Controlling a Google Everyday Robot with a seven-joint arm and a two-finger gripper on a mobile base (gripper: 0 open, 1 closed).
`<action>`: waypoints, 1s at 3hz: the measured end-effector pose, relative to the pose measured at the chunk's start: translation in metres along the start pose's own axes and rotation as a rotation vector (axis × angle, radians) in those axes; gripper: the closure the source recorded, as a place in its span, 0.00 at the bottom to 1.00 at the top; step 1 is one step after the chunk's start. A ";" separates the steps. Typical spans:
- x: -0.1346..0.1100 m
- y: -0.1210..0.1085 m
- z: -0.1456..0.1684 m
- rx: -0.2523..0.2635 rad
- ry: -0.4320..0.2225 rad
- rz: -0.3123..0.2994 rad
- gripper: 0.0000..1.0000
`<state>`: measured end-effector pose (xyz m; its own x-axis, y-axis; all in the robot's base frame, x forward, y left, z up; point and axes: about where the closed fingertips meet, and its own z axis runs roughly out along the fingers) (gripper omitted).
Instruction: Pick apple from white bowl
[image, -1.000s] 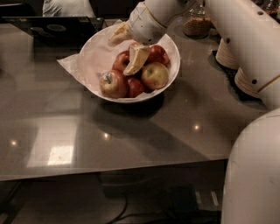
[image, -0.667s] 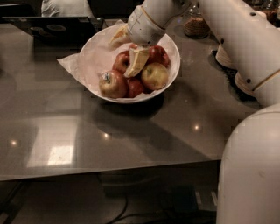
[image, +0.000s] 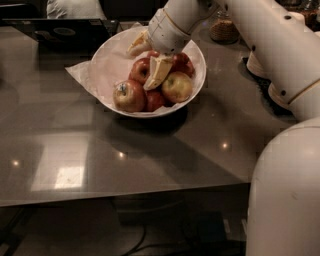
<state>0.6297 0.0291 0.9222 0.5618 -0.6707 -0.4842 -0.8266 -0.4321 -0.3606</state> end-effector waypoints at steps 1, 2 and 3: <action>0.000 0.000 0.000 0.000 0.000 0.000 0.43; 0.000 0.000 0.000 0.000 0.000 0.000 0.66; 0.000 0.000 0.000 0.000 0.000 0.000 0.90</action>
Offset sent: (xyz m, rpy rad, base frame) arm 0.0000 0.0000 0.0000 0.0000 0.0000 0.0000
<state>0.6297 0.0291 0.9222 0.5618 -0.6707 -0.4842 -0.8266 -0.4321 -0.3606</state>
